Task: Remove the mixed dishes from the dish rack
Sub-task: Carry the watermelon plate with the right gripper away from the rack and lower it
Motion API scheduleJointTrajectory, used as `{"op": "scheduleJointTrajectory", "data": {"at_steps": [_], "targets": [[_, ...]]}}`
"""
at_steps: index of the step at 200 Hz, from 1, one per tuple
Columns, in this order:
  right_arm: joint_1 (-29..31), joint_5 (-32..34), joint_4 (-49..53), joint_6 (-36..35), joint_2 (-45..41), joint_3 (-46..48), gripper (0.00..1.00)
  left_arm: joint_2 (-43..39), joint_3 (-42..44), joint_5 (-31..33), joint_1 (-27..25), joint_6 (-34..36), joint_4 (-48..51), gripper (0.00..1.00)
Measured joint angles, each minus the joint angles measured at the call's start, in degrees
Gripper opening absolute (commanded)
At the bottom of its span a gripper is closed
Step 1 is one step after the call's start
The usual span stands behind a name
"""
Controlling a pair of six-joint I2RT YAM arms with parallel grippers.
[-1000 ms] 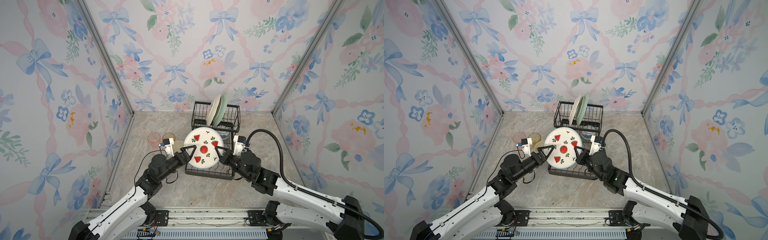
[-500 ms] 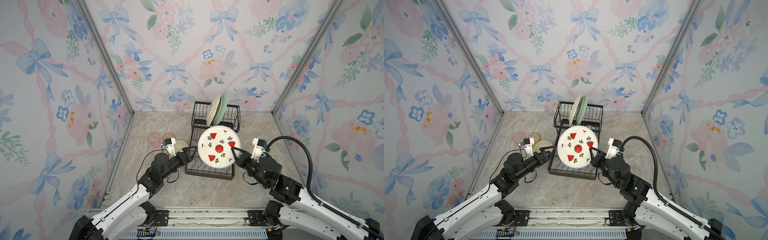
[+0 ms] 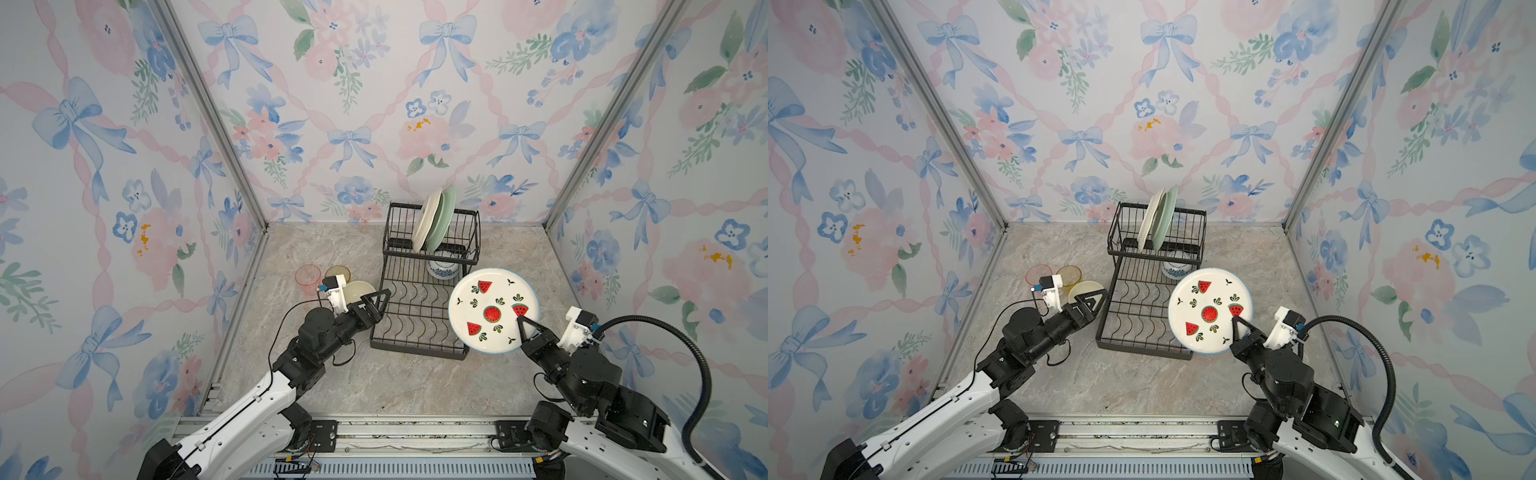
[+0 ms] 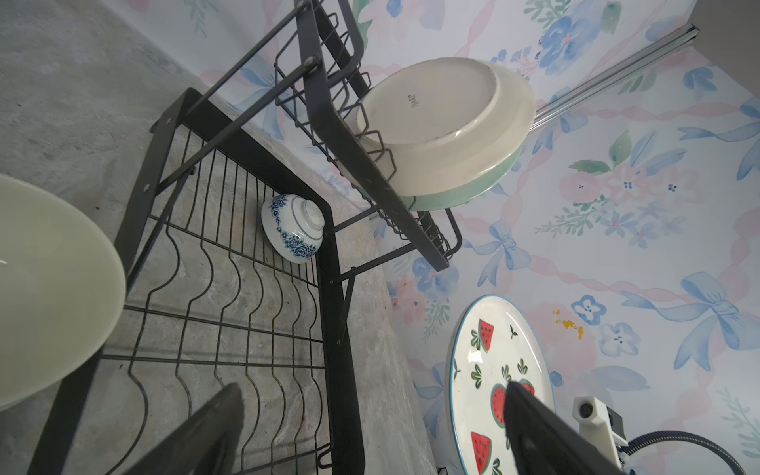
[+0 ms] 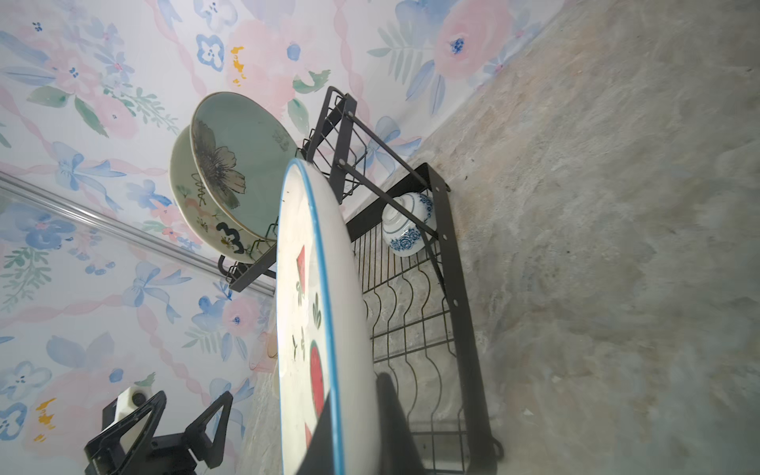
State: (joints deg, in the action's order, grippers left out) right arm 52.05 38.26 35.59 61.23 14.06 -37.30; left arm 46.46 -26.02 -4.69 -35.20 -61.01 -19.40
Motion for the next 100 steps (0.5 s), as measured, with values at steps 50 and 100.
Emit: {"op": "scheduleJointTrajectory", "data": {"at_steps": [50, 100], "targets": [[-0.07, 8.92, 11.69, -1.03, -2.89, -1.6, 0.0, 1.18, -0.5, 0.44, 0.0, 0.85, 0.26, 0.98], [-0.24, 17.0, 18.71, -3.43, 2.56, -10.51, 0.0, 1.53, -1.86, 0.85, 0.0, 1.49, 0.26, 0.98]]}}
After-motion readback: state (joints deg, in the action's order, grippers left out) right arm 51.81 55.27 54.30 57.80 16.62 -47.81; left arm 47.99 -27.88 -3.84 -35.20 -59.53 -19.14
